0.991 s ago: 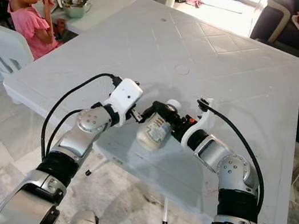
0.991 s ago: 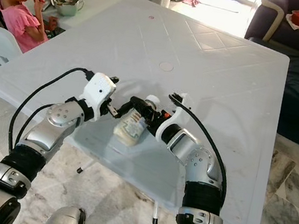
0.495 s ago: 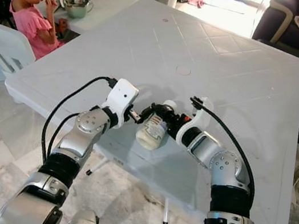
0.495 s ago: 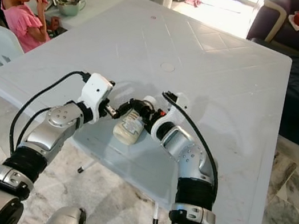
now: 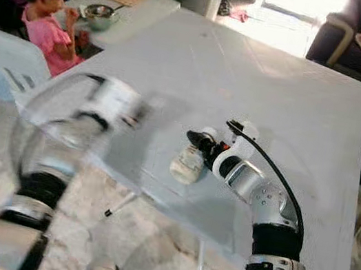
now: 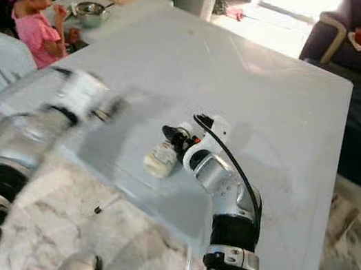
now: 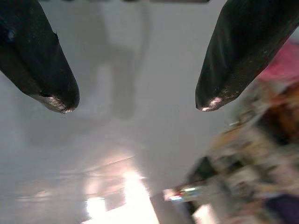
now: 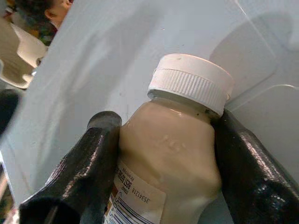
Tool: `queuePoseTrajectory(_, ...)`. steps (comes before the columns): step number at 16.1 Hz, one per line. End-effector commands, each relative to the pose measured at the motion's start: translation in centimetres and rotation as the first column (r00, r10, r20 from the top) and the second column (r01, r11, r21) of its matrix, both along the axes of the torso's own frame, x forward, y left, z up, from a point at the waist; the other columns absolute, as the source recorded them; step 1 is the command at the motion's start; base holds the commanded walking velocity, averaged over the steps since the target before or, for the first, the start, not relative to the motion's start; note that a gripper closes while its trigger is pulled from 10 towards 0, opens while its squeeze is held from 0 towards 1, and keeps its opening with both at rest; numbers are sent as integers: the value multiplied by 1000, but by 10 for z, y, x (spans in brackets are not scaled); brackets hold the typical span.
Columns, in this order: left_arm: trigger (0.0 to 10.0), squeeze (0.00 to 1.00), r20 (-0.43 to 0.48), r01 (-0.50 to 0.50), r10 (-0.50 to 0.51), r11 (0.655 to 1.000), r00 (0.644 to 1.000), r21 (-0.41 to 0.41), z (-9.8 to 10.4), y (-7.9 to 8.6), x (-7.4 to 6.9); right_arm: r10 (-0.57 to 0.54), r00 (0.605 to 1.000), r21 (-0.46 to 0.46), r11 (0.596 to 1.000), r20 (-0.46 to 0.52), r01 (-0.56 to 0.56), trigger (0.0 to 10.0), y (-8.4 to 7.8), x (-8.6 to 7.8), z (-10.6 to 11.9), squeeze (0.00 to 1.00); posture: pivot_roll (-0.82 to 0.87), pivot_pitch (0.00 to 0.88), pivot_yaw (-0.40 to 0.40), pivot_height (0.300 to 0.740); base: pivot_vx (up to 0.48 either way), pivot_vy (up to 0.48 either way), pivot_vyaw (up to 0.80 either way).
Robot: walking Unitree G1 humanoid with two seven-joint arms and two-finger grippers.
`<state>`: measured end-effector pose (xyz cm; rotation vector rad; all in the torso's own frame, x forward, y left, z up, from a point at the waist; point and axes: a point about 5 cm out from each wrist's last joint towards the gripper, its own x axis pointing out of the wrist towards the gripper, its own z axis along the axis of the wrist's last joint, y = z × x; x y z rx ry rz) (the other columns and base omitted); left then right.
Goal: Restocking fridge
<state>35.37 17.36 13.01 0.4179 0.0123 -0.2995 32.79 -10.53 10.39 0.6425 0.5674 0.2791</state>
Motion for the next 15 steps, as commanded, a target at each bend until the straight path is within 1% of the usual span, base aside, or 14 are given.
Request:
queuePoseTrajectory(1, 10000, 0, -16, -7, 7, 1000, 1000, -9, -5, 0, -2, -79, 996, -105, 992, -32, 75, 3412, -24, -4, -15, 0, 96, 42, -28, 740, 0, 0, 0)
queuePoseTrajectory(2, 10000, 0, -9, -15, 14, 1000, 1000, -9, -6, 1, -2, -71, 997, -83, 994, 32, 73, 0, -22, 0, -6, 0, 96, 42, -30, 740, 0, 0, 0)
queuePoseTrajectory(4, 10000, 0, 2, -34, 34, 999, 999, -19, -7, 3, -4, -73, 997, -149, 986, 16, 75, 0, -24, 2, -9, 0, 93, 39, -33, 740, 0, 0, 0)
queuePoseTrajectory(5, 10000, 0, 4, -36, 36, 999, 999, -21, -7, 4, -4, -77, 997, -158, 984, 11, 78, 0, -25, 2, -10, 0, 93, 39, -33, 740, 0, 0, 0)
queuePoseTrajectory(6, 10000, 0, 11, -46, 47, 999, 999, -24, -7, 7, -8, -123, 992, -186, 974, 43, 129, 0, -32, 5, -8, 0, 90, 39, -30, 740, 0, 0, 0)
queuePoseTrajectory(7, 10000, 0, 15, -60, 60, 998, 998, -35, -8, 11, -12, -159, 980, -242, 953, 121, 184, 0, -40, 10, -1, 0, 90, 39, -30, 740, 0, 0, 0)
queuePoseTrajectory(8, 10000, 0, 25, -82, 83, 996, 996, -43, -9, 16, -15, -164, 949, -318, 915, 270, 248, 0, -48, 16, 14, 0, 89, 40, -24, 740, 0, 0, 0)
queuePoseTrajectory(9, 10000, 0, 27, -97, 98, 994, 995, -50, -10, 19, -17, -142, 911, -378, 877, 387, 298, 0, -52, 20, 28, 0, 93, 38, -21, 740, 0, 0, 0)
queuePoseTrajectory(10, 10000, 0, 27, -117, 119, 991, 993, -65, -11, 21, -18, -76, 828, -448, 812, 555, 375, 0, -55, 23, 51, 0, 93, 37, -22, 740, 0, 0, 0)
queuePoseTrajectory(11, 10000, 0, 31, -130, 133, 988, 991, -78, -11, 22, -18, -71, 767, -443, 781, 637, 440, 0, -56, 24, 67, 0, 92, 35, -21, 740, 0, 0, 0)
queuePoseTrajectory(12, 10000, 0, 47, -138, 143, 986, 989, -94, -9, 20, -16, -26, 711, -455, 752, 703, 478, 4353, -54, 24, 79, 0, 91, 30, -24, 740, 0, 0, 0)
queuePoseTrajectory(13, 10000, 0, 64, -135, 143, 985, 988, -111, -5, 16, -14, -6, 689, -452, 750, 724, 482, 6314, -50, 23, 82, 0, 91, 27, -25, 740, 0, 0, 0)
queuePoseTrajectory(14, 10000, 0, 77, -128, 139, 982, 987, -141, -3, 11, -13, 6, 686, -450, 759, 728, 470, 7725, -47, 20, 78, 0, 90, 26, -25, 740, 0, 0, 0)
queuePoseTrajectory(15, 10000, 0, 50, -111, 122, 978, 991, -178, -5, 3, -13, 125, 633, -507, 722, 764, 470, 10000, -39, 13, 75, 0, 89, 24, -26, 740, 0, 0, 0)
